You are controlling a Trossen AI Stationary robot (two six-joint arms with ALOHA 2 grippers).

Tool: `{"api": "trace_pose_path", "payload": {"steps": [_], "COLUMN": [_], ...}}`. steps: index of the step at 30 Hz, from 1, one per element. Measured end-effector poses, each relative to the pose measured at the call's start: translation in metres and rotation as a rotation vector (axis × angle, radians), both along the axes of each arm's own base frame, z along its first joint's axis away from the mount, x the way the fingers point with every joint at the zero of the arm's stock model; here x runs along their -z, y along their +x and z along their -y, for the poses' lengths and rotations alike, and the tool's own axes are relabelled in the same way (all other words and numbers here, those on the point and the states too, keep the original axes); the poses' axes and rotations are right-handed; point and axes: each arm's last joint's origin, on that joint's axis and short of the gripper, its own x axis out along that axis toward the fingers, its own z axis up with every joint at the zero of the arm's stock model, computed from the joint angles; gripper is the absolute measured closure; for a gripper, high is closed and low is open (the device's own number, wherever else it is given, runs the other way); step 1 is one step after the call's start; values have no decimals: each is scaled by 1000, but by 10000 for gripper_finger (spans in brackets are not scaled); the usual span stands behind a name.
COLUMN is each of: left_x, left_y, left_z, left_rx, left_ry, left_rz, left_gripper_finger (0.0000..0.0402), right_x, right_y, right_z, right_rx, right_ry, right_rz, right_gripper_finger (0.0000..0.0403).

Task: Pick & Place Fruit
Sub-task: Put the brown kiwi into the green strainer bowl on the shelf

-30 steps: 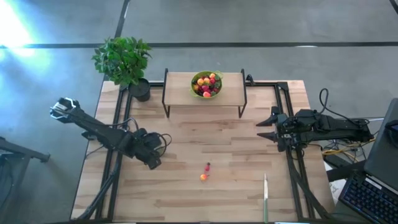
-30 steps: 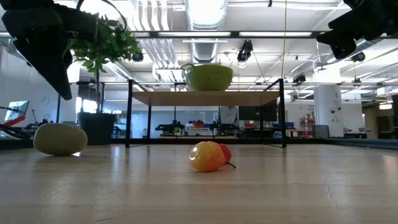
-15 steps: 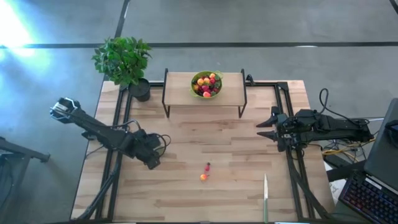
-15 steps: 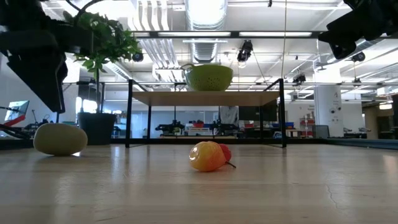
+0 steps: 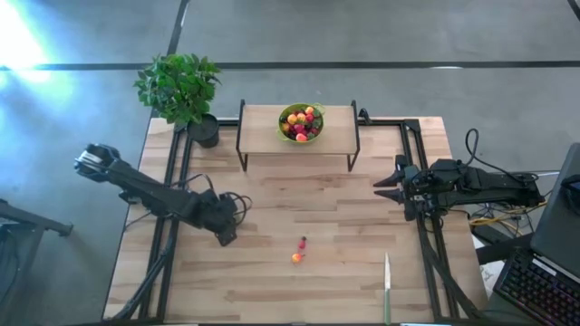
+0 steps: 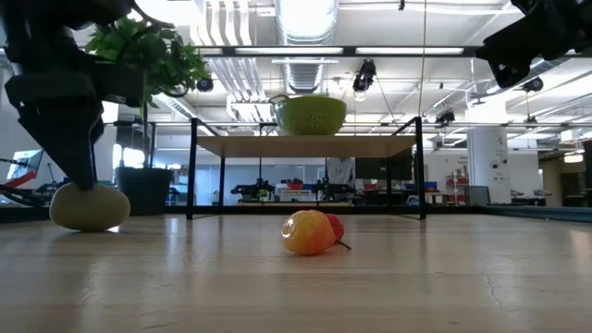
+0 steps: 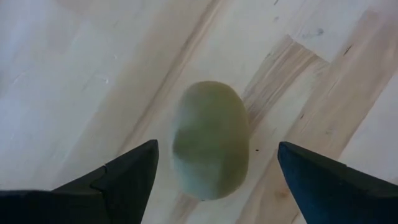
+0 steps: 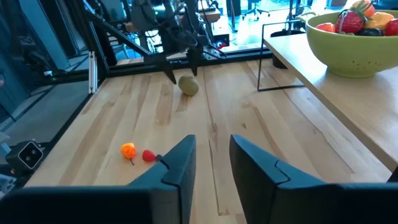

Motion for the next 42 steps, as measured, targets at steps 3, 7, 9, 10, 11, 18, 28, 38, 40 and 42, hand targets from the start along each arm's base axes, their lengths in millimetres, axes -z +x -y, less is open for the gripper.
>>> {"api": "trace_pose_path", "payload": {"steps": [3,7,9,10,11,18,28,38,40,42], "left_x": [6,14,18,20,21,30,36,39,39,38], "left_y": [4,9,12,14,15,23,27,32,33,34], "left_z": [2,3,3,3,3,0,-4,-5,-6,-6], "left_rx": [10,15,28,30,33,38,34,36,34,28], "left_ry": [2,-3,-4,-2,0,-18,-31,-24,-10,1], "left_rz": [-22,-51,-61,-66,-70,-97,-115,-105,-96,-88], "left_gripper_finger": [67,67,67,67,67,67,85,129,136,142], "right_x": [0,0,0,0,0,0,0,0,0,0], "right_y": [0,0,0,0,0,0,0,0,0,0], "right_z": [0,0,0,0,0,0,0,0,0,0], "right_rx": [0,0,0,0,0,0,0,0,0,0], "right_ry": [0,0,0,0,0,0,0,0,0,0], "right_rz": [0,0,0,0,0,0,0,0,0,0], "right_gripper_finger": [320,335,342,345,348,362,350,316,310,304]}}
